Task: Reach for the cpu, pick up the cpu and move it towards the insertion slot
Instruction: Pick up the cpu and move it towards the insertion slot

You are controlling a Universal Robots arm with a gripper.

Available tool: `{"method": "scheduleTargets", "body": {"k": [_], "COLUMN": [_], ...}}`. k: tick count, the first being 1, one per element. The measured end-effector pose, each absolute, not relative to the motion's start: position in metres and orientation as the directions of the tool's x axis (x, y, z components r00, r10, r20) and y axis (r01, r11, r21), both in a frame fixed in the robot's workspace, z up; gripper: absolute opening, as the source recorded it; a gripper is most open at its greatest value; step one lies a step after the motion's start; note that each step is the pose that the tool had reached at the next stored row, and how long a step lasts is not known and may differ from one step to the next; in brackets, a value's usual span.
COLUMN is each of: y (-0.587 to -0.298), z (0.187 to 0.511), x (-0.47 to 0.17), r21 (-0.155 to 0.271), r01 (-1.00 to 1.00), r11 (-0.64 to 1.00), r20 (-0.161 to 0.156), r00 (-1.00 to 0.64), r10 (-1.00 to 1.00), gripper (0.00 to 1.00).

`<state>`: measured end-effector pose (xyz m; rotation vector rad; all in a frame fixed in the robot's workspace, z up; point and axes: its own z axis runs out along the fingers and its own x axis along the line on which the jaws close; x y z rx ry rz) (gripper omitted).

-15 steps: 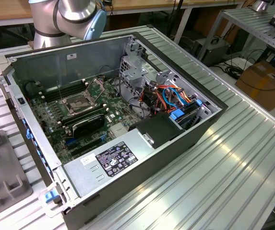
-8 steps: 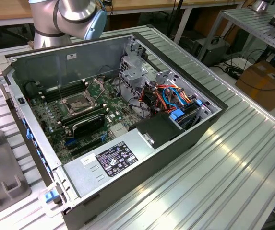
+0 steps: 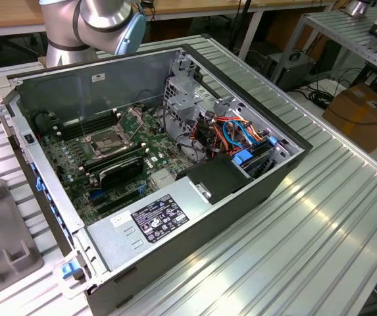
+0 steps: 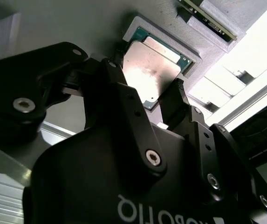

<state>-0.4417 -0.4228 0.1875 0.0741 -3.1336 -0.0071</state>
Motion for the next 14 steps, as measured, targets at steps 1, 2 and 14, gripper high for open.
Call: {"method": "scheduleTargets", "body": {"k": [1,2,14], "y": [-0.423,-0.423,-0.423], "z": [0.188,0.188,0.198], "x": [-0.442,-0.442,-0.442], "r21": [0.005,0.005,0.003], "r01": [-0.047,-0.047,-0.047], "r11": [0.999,0.999,0.999], "r20": [0.007,0.006,0.007], "r00": [-0.999,-0.999,-0.999], "r10": [-0.047,-0.047,-0.047], "gripper": [0.55,0.55,0.55]}}
